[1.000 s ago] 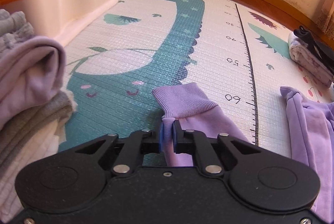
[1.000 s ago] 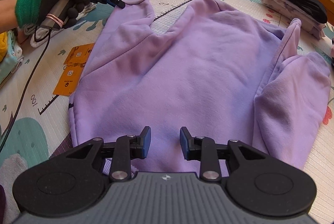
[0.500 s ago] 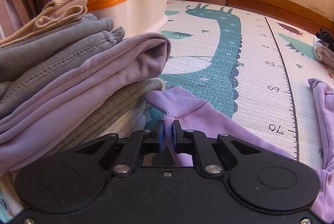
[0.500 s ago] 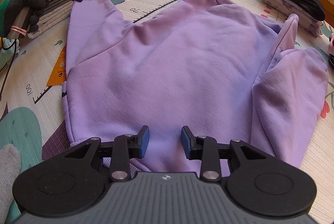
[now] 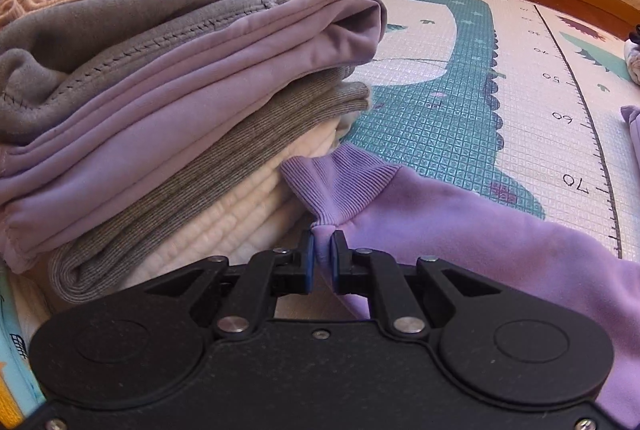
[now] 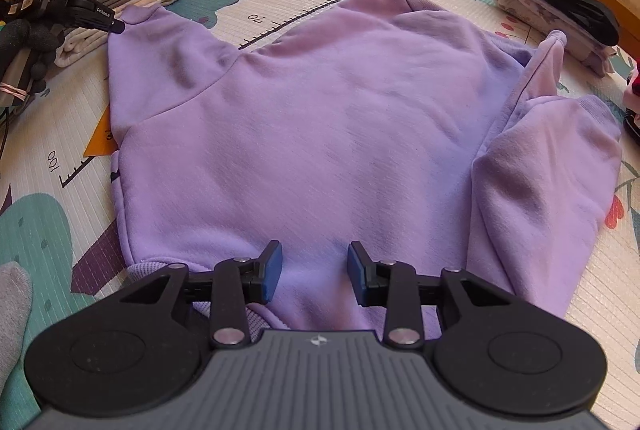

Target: Fold clothes

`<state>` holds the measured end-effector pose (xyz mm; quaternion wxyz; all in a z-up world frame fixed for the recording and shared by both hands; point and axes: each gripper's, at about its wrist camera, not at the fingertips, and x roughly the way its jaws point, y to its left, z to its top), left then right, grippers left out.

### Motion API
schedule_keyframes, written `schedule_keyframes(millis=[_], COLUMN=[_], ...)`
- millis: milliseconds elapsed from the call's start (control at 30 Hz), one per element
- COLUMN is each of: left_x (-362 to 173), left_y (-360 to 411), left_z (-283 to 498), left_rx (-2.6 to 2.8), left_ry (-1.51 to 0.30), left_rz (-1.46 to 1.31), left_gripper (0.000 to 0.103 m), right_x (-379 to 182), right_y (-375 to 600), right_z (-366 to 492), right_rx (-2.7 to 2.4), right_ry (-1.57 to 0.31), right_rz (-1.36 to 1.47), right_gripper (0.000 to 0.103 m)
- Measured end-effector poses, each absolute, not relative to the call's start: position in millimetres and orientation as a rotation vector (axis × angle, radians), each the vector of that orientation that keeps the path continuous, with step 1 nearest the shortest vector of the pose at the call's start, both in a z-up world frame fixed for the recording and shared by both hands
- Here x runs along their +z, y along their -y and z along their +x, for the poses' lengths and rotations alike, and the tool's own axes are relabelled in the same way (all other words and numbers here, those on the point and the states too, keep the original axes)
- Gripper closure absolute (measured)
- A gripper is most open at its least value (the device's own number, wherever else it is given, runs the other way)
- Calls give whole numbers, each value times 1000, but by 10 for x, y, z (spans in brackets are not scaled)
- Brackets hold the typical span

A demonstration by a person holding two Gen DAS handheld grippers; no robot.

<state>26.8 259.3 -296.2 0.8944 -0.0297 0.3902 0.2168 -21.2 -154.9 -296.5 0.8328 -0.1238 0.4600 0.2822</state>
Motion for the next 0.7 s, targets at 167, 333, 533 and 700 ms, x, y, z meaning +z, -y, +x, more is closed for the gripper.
schedule_keyframes(millis=[167, 333, 533, 700], left_x=[-2994, -2799, -2758, -2861], left_y=[-2652, -2522, -2208, -2276], left_z=[291, 150, 190, 322], left_rx=[416, 406, 314, 293], left_ry=[-829, -772, -740, -775], left_rz=[-81, 4, 105, 58], left_gripper=[93, 92, 92, 92], right_x=[-2959, -2901, -2804, -2800], right_y=[1525, 1287, 834, 483], right_z=[-209, -271, -390, -470], right_rx=[589, 628, 746, 830], right_ry=[-980, -953, -884, -857], right_rz=[-285, -345, -399, -436], right_gripper=[67, 65, 81, 81])
